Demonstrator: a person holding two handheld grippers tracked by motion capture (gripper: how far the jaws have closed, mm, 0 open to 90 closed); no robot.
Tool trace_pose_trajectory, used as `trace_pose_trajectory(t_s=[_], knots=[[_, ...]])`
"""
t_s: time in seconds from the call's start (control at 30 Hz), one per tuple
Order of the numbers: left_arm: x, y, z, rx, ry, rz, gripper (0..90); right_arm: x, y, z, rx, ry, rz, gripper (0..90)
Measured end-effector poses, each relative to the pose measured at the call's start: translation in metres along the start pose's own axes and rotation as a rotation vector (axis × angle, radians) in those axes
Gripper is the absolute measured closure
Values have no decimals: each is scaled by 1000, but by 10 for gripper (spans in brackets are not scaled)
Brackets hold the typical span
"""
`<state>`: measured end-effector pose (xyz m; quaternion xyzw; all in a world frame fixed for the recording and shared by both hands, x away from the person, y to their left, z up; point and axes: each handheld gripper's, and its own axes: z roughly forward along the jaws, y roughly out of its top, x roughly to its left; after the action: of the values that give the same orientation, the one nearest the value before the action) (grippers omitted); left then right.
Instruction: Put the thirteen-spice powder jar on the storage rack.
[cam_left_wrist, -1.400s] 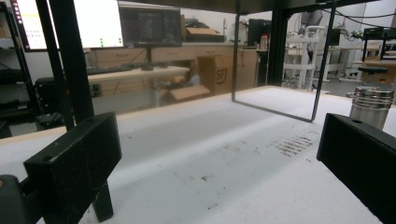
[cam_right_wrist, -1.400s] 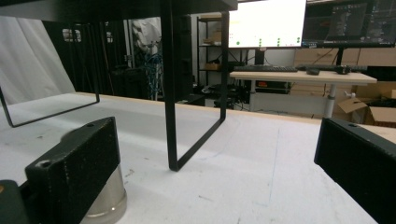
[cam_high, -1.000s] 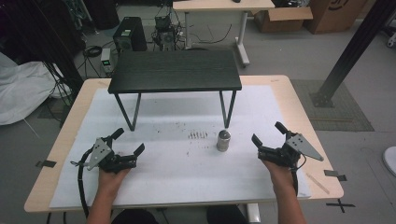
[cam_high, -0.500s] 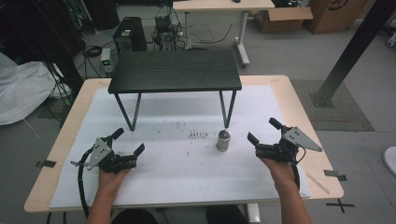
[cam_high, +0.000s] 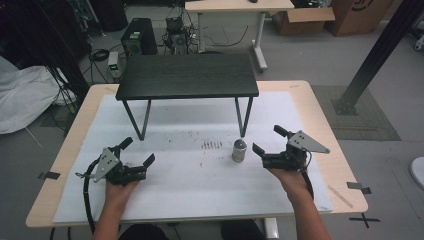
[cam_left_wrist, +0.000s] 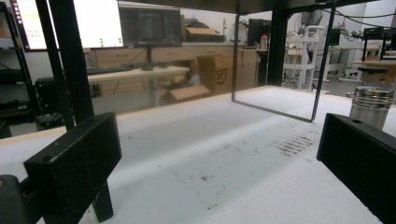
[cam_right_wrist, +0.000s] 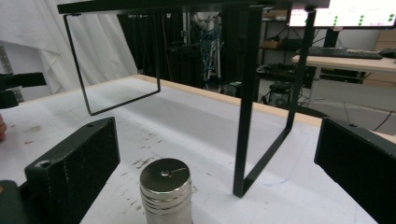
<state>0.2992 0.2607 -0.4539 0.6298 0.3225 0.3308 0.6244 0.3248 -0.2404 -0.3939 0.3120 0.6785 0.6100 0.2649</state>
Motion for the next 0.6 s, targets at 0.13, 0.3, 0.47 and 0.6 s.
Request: trace_pose_trajectory(t_s=[0.13, 0.3, 0.47, 0.6], knots=[[0, 0, 0, 0, 0, 0, 2, 3, 0, 7, 21, 21, -1, 0], [0, 0, 0, 1, 0, -1, 2, 6, 0, 13, 43, 38, 1, 0], [0, 0, 0, 1, 0, -1, 3, 7, 0, 18, 70, 52, 1, 0], [0, 0, 0, 1, 0, 0, 2, 7, -1, 22, 93, 62, 4, 0]])
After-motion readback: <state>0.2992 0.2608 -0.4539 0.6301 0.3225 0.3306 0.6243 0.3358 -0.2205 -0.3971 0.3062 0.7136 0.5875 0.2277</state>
